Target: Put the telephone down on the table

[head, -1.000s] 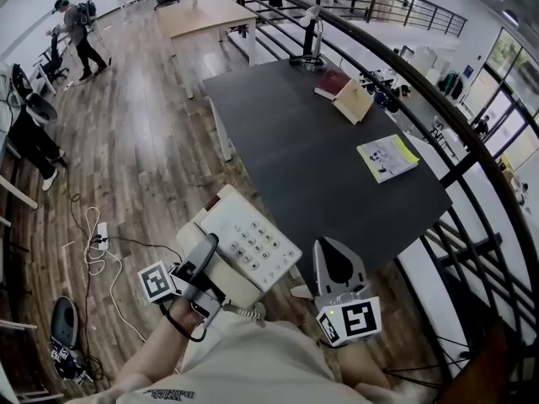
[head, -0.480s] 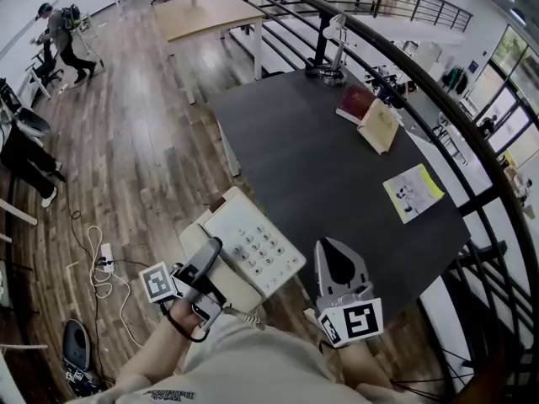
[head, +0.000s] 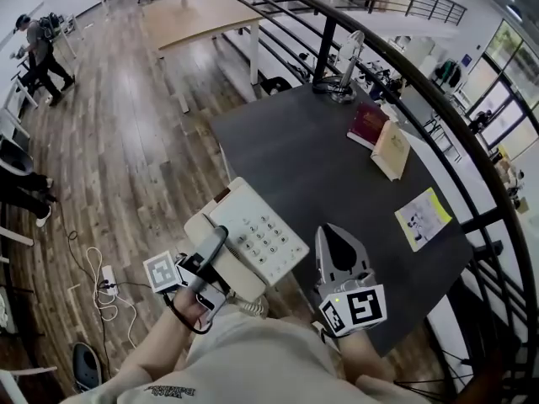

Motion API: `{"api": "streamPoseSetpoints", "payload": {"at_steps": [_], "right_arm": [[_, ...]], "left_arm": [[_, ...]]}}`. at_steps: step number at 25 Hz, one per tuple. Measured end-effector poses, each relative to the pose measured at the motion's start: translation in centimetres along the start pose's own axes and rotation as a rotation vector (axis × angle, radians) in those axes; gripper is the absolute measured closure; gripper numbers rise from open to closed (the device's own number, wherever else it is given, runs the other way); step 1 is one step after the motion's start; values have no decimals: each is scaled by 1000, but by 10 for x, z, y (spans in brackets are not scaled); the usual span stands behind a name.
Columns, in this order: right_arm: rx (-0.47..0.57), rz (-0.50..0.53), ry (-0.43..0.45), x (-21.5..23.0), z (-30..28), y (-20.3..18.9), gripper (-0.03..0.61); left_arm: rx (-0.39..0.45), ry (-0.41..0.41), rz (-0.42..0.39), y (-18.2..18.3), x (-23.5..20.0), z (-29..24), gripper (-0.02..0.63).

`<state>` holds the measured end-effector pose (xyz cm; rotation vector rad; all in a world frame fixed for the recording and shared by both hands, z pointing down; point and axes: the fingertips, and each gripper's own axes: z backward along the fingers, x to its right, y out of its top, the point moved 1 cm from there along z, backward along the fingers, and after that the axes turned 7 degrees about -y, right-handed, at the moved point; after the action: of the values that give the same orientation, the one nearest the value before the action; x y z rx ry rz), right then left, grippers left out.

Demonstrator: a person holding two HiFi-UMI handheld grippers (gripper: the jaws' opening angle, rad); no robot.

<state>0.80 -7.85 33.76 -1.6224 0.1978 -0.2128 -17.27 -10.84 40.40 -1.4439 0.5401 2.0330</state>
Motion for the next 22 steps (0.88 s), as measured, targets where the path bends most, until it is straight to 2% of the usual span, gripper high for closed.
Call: {"api": "streamPoseSetpoints", "payload": {"at_steps": [4,10,22], "right_arm": [[-7,21,-45,5,-30,16,578],[-33,29,-38,10,-46,22,578],[-61,8,5,21,-66,11,578]], "left_arm": [[2,-14,-6,30,8,-20,147],[22,-17,1,48,12,-36,147],[49,24,-25,40,7,-40,147]]}}
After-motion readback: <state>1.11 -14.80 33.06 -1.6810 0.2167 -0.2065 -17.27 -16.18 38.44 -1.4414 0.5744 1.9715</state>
